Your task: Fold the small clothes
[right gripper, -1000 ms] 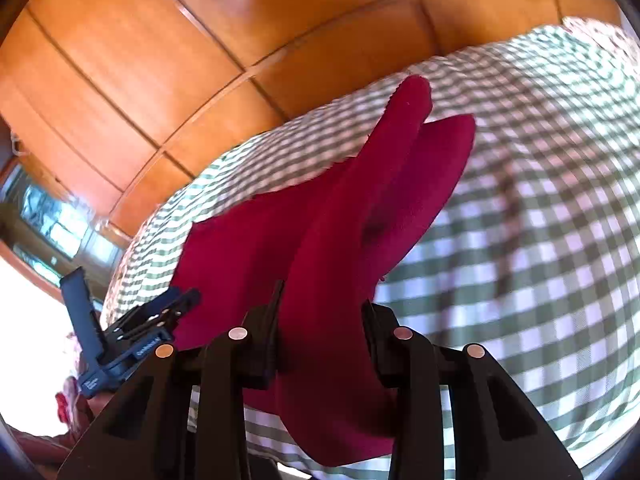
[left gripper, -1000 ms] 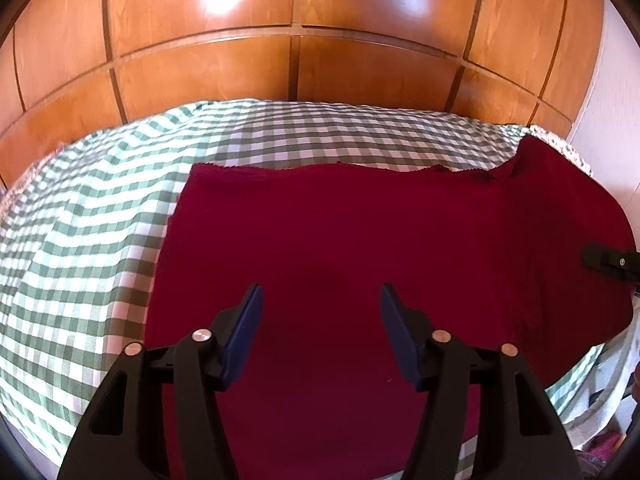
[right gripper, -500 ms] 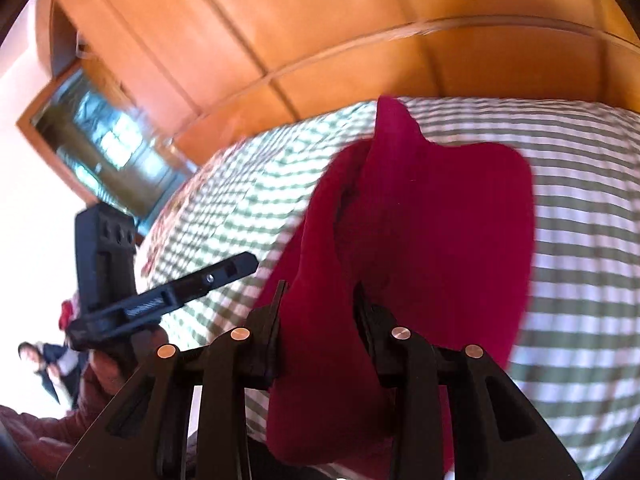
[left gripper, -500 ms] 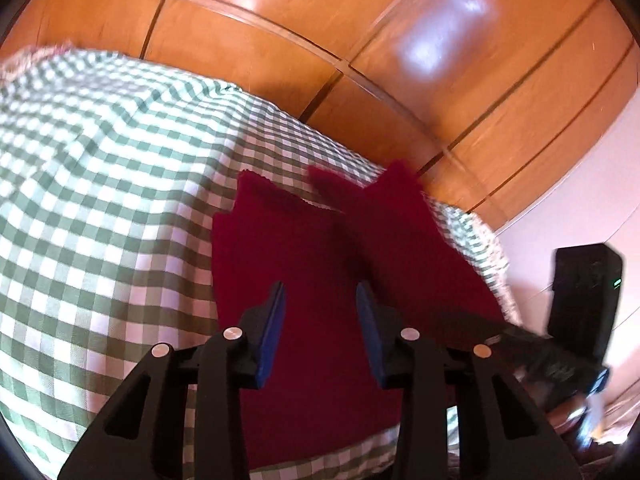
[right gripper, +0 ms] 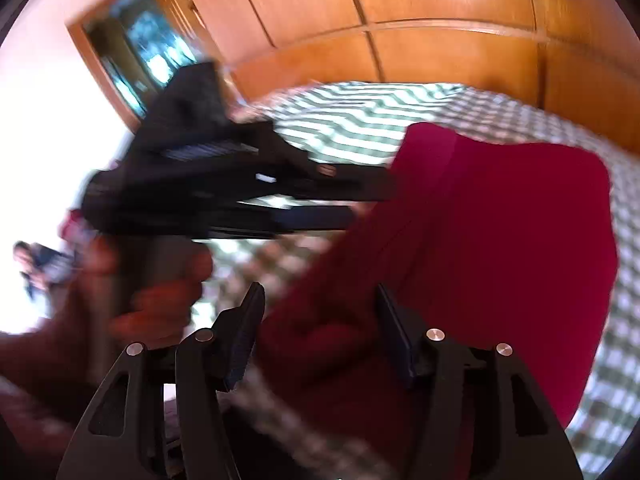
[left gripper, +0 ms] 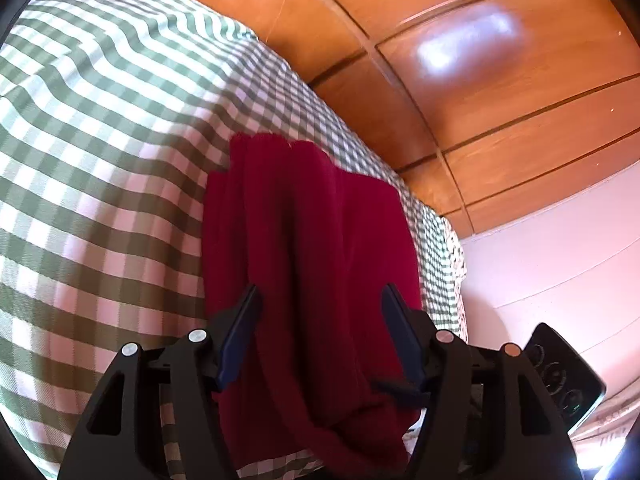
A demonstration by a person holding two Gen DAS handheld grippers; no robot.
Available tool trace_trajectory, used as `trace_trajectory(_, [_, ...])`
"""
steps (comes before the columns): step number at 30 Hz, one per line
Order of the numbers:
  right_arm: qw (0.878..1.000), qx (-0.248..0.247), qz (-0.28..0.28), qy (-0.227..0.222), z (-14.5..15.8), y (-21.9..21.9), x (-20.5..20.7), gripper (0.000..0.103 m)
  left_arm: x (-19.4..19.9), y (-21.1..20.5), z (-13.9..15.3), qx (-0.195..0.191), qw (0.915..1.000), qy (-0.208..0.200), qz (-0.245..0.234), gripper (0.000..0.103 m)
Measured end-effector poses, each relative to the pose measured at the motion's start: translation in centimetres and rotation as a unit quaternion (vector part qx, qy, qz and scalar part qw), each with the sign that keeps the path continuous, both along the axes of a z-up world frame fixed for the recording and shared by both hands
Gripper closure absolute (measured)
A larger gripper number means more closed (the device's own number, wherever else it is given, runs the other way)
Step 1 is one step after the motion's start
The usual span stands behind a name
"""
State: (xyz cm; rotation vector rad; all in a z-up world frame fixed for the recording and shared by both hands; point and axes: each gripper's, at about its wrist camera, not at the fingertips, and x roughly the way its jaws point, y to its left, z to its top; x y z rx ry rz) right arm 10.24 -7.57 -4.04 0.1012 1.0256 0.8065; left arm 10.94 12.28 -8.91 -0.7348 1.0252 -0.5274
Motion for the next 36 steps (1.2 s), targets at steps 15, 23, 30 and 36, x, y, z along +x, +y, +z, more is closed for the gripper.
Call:
trace_trajectory(15, [0.995, -0.019, -0.099, 0.008, -0.7, -9.9, -3.4, 0.050, 0.6, -3.9, 2.3, 0.179, 0.9832, -0.037, -0.013, 0.084])
trace_trajectory(23, [0.995, -0.088, -0.045, -0.006, -3.4, -4.6, -4.4, 0.050, -0.6, -1.1, -1.1, 0.226, 0.9736, -0.005, 0.030, 0.080])
trace_trajectory(30, [0.996, -0.090, -0.016, 0.005, -2.3, -5.3, -3.5, 0.048, -2.3, -2.9, 2.5, 0.287, 0.9528, -0.067, 0.071, 0.066])
trace_trajectory(36, [0.993, -0.033, -0.107, -0.031, 2.2, -8.2, 0.7, 0.039, -2.4, -4.0, 3.5, 0.318, 0.9397, -0.096, 0.080, 0.066])
